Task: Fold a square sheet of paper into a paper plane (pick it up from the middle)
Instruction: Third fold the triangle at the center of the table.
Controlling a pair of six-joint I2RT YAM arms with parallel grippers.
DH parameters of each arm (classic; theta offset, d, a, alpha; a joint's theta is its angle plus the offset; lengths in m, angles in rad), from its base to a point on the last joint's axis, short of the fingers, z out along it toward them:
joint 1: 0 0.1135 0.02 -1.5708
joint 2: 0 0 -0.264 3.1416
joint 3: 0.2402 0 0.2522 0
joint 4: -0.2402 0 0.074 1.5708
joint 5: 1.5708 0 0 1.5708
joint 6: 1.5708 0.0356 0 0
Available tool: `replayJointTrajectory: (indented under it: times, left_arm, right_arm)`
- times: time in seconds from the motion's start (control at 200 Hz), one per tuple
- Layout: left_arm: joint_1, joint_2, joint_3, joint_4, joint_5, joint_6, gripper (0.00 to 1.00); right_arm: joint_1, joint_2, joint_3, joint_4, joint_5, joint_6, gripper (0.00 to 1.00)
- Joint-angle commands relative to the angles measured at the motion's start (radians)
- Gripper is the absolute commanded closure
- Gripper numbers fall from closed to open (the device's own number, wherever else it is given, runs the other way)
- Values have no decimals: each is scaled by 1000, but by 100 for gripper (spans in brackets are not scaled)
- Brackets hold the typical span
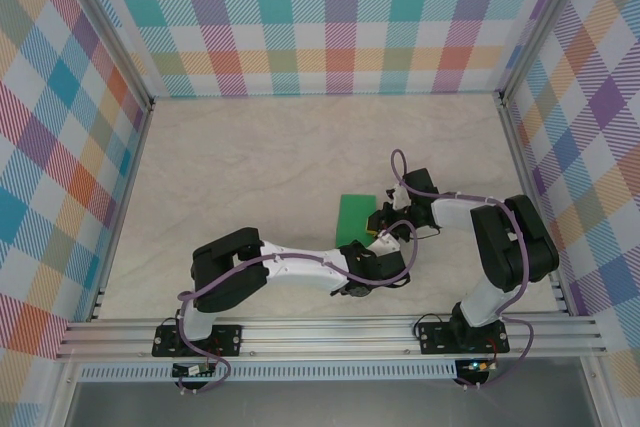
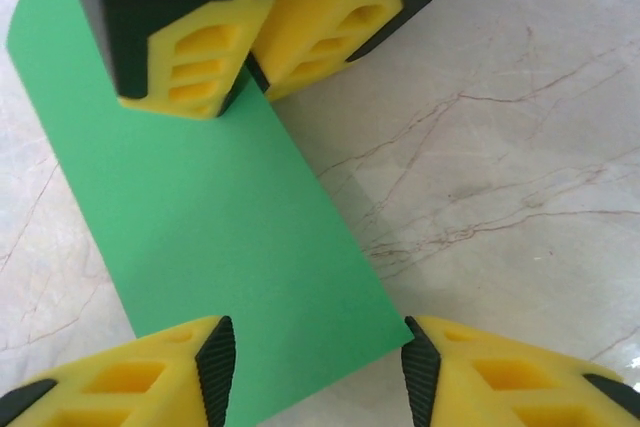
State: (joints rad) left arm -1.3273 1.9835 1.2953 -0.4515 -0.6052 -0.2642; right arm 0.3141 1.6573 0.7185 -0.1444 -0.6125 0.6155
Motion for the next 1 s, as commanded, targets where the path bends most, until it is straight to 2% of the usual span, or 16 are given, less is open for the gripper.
replayJointTrajectory:
  times: [0.0, 0.105, 0.265, 0.41, 0.565, 0.75, 0.86, 0.995]
  left_arm:
    - [-13, -3, 25, -26, -47, -3, 62]
    - [-12, -32, -1, 3, -42, -5, 77]
    - [-3, -66, -37, 44, -17, 3, 89]
    - [27, -110, -85, 101, 85, 4, 97]
    - [79, -198, -168, 165, 232, -3, 100]
    - [142, -278, -237, 228, 390, -24, 100]
    - [172, -321, -288, 267, 475, -47, 100]
    - [202, -360, -339, 311, 561, -67, 100]
  right_arm:
    - [-9, 7, 26, -18, -26, -25, 81]
    - [-13, -1, 25, -30, -24, -32, 81]
    - [-20, -17, 30, -51, -21, -47, 81]
    - [-28, -44, 27, -76, -9, -62, 78]
    - [-43, -103, 16, -112, 45, -68, 74]
    - [-49, -211, 18, -166, 123, -66, 73]
    - [-49, -280, 12, -156, 103, -52, 77]
    - [-47, -295, 13, -119, 12, -36, 81]
